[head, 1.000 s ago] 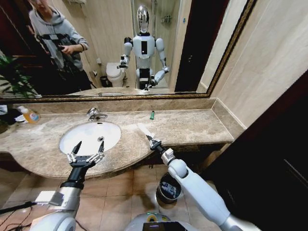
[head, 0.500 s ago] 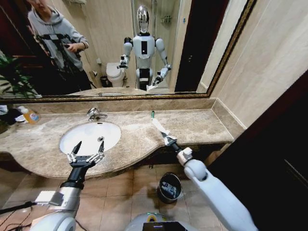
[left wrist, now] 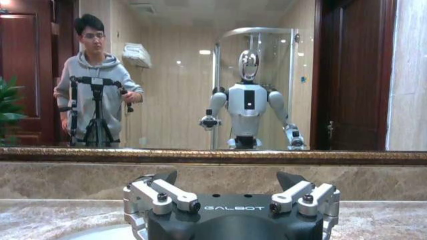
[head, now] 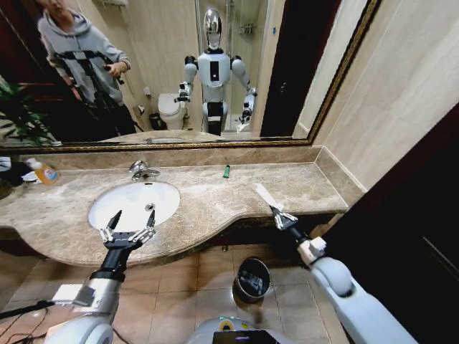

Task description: Pick up the trash from the sink and place it in the trash bin.

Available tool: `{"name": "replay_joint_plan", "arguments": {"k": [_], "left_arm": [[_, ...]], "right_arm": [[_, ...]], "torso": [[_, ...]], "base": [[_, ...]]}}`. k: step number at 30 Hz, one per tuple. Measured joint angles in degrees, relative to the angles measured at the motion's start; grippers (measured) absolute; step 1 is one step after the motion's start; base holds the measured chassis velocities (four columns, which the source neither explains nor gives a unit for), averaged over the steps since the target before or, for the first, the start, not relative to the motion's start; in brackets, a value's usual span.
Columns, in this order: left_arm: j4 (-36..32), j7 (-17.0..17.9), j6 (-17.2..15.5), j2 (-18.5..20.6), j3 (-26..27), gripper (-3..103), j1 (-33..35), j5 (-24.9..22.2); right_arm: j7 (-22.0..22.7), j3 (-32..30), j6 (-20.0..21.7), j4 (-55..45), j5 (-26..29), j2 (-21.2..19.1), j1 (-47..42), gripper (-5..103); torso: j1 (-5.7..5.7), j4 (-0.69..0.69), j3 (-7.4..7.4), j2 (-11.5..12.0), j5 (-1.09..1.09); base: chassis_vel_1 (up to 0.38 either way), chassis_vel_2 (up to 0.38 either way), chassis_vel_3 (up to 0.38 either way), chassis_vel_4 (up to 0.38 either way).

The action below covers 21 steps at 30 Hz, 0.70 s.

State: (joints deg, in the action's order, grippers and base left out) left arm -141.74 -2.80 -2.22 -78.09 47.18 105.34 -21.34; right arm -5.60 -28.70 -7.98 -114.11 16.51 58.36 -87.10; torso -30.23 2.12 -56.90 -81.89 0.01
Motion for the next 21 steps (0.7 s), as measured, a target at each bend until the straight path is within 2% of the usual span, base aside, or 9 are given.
{"name": "replay_joint_plan", "arguments": {"k": [1,7,10,15,17,19,20,21], "left_arm": [[0.0,0.0,0.0,0.0,0.0,100,0.0,0.0],[0.0,0.0,0.0,0.0,0.0,100,0.0,0.0],[0.0,0.0,0.0,0.0,0.0,100,0.0,0.0],[0.0,0.0,0.0,0.0,0.0,100,0.0,0.0],[0.0,0.0,0.0,0.0,0.0,100,0.0,0.0],[0.0,0.0,0.0,0.0,0.0,100,0.0,0.0],[0.0,0.0,0.0,0.0,0.0,100,0.0,0.0],[0.0,0.0,0.0,0.0,0.0,100,0.0,0.0]], "right_arm": [[-0.4,-1.6,-1.8,-0.9,-1.4,1.5,-4.7,0],[-0.6,-4.5,-4.4,-2.5,-2.7,4.3,-13.1,0],[-1.7,-6.6,-7.4,-2.4,-3.2,5.5,-17.6,0],[-1.9,-8.1,-9.7,-1.9,-5.0,6.5,-21.2,0],[-1.9,-8.0,-11.3,0.2,-8.1,7.1,-22.0,0],[-1.9,-7.9,-11.6,0.8,-8.8,7.3,-22.0,0],[-1.9,-6.7,-12.1,3.2,-10.4,7.8,-21.7,0],[-2.5,-4.4,-10.4,8.7,-11.0,8.3,-20.2,0]], "torso": [[0.0,0.0,0.0,0.0,0.0],[0.01,-0.01,0.01,0.0,-0.01],[0.01,-0.01,0.0,0.0,-0.01],[0.01,-0.01,0.0,0.0,-0.02],[0.01,-0.01,0.0,0.0,-0.01],[0.01,-0.01,0.0,0.0,-0.02],[0.01,-0.01,0.0,0.0,-0.01],[0.0,-0.01,0.0,0.0,-0.02]], "base": [[0.0,0.0,0.0,0.0],[0.0,0.0,0.0,0.0],[0.0,0.0,0.0,0.0],[0.0,0.0,0.0,0.0],[0.0,0.0,0.0,0.0],[0.0,0.0,0.0,0.0],[0.0,0.0,0.0,0.0],[0.0,0.0,0.0,0.0]]}}
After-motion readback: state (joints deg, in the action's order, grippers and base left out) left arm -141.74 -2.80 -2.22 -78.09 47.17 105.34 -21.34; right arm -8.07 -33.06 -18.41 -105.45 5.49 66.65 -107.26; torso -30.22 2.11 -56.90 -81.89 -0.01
